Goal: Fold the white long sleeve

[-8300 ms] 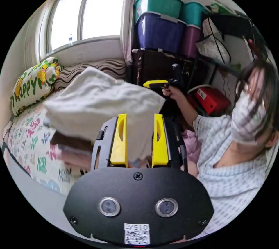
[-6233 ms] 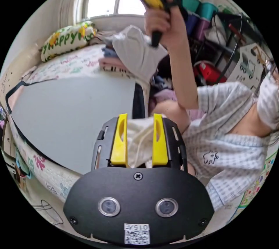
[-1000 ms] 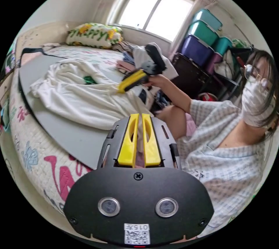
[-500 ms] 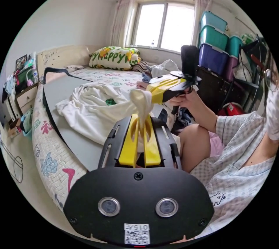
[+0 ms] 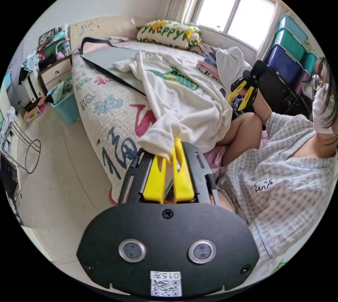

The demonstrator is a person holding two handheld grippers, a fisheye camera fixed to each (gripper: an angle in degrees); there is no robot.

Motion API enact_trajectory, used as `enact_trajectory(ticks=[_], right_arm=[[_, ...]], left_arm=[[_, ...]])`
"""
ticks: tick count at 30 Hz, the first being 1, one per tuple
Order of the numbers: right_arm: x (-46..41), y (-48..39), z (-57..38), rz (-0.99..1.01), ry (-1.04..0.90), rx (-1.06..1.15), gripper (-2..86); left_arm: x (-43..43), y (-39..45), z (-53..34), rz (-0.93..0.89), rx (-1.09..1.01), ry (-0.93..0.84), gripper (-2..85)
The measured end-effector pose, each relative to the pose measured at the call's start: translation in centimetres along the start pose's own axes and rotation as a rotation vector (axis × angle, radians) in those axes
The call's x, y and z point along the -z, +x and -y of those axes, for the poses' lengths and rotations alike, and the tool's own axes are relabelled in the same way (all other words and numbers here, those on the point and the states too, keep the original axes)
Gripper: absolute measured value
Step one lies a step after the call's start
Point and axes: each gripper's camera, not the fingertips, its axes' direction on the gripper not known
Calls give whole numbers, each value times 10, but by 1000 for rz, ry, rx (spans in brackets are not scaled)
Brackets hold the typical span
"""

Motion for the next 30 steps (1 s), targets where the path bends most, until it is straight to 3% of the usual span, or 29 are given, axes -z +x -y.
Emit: enact_trajectory(ticks=[3,7,12,16,22,27,30], right_arm=[[-28,-11,4,10,-171,127,102],[-33,-5,-15,-40,-288,75,10],[18,-9,-66,-52,-122,-112,-6],[42,-39,-145,-228,-67,-395,-8],[54,-66,-221,-217,75,-662,-8],[50,-60,-241,-224,21,-737,-9],[47,-50,-247,-259,-108,-765,-8]], left_arm=[[-10,6,3,-30,-50,-64,-4],[-15,15,7,-22,-90,-108,-2],[-18,20,9,-25,-120,-127,1],[-18,20,10,-62,-143,-110,1],[-26,34,22,-96,-227,-145,0],[-43,60,26,-94,-371,-238,5],[-51,74,28,-102,-431,-290,11]])
